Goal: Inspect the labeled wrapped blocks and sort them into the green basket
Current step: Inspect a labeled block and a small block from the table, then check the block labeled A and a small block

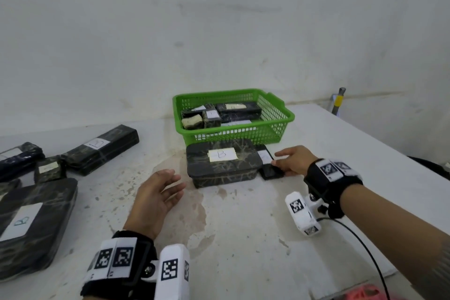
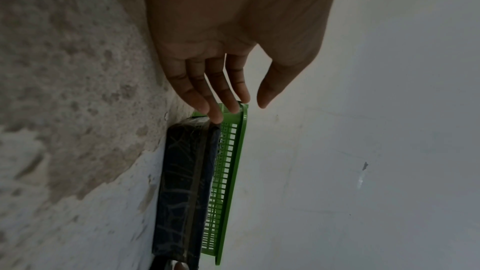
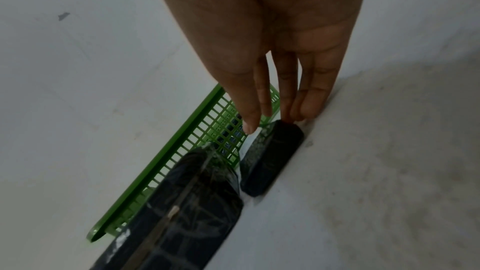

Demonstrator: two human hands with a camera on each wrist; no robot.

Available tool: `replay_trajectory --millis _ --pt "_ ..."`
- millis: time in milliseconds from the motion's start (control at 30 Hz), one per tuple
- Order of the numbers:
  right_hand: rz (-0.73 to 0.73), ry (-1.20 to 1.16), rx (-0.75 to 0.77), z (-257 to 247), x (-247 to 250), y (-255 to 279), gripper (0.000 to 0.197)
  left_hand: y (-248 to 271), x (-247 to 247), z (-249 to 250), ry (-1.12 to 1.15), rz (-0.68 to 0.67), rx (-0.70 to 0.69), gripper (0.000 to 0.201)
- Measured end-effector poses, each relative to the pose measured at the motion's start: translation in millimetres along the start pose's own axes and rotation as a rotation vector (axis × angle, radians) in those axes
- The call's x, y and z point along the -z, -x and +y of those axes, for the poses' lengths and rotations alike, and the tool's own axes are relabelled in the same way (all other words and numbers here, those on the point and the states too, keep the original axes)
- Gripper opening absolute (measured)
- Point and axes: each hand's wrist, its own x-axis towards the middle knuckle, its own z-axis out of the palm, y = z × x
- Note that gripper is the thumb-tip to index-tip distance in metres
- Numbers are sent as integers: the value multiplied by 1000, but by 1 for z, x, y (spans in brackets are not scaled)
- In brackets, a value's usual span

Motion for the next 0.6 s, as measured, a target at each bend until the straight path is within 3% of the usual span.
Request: replay_trajectory --millis 133,300,433,600 --pt "106 74 63 -12 6 9 6 2 -1 3 3 -8 -18 9" --pt "120 157 174 -40 -3 42 12 2 2 3 -14 22 -7 12" --pt "0 128 226 -63 -27 83 14 9 3 9 8 25 0 14" --pt "-231 25 224 -86 -79 130 15 27 13 27 -94 0 -95 16"
